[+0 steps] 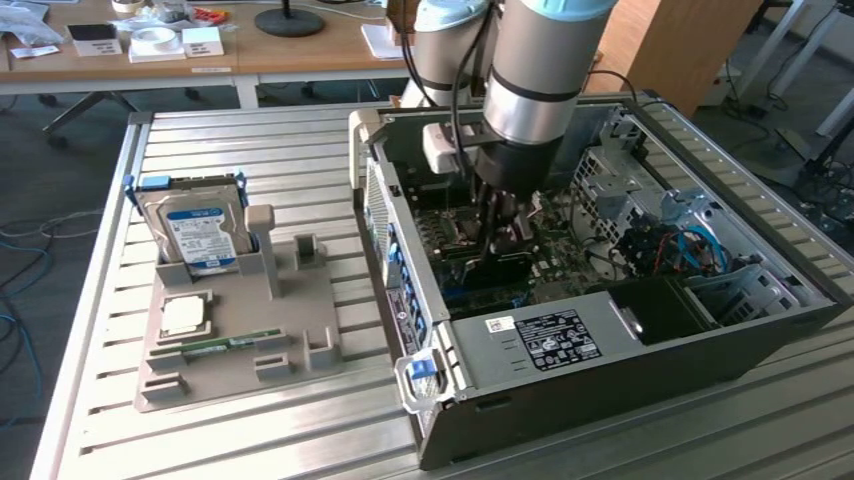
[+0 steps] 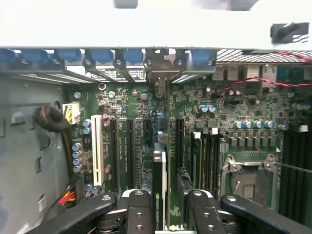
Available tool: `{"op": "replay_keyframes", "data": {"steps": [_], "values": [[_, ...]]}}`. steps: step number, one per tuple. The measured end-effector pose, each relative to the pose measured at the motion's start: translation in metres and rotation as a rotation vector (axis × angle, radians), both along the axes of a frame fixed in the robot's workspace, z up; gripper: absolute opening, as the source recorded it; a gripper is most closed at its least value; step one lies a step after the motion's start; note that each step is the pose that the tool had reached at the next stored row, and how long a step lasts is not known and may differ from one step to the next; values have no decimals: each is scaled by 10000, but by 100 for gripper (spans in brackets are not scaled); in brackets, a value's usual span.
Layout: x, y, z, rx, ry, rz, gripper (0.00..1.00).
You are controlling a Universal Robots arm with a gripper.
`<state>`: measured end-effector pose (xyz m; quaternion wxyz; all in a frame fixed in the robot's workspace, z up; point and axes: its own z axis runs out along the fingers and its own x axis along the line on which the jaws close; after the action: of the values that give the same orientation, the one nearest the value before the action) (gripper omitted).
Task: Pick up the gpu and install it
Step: 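Insert the gpu into the slot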
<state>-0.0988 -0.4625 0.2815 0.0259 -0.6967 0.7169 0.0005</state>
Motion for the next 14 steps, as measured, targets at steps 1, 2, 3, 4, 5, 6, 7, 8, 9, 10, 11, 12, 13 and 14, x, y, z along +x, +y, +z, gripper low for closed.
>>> {"op": "replay_keyframes", "data": {"steps": [1, 2, 3, 4, 5, 6, 7, 8, 9, 10, 11, 12, 13, 14], "values": [[1, 0, 27, -1, 0, 0, 34], [1, 0, 54, -1, 1, 0, 34], [1, 0, 79, -2, 1, 0, 34], [1, 0, 100, -1, 0, 0, 34], [1, 0, 120, -1, 1, 0, 34], [1, 0, 140, -1, 1, 0, 34], [2, 0, 159, -1, 1, 0, 34], [1, 0, 175, -1, 0, -1, 34], [1, 0, 188, -1, 0, 0, 34], [2, 0, 192, 0, -1, 0, 34], [2, 0, 191, 1, -1, 0, 34], [2, 0, 191, 1, -1, 0, 34], [2, 0, 192, 0, 0, 0, 34], [2, 0, 192, 0, 0, 0, 34]]}}
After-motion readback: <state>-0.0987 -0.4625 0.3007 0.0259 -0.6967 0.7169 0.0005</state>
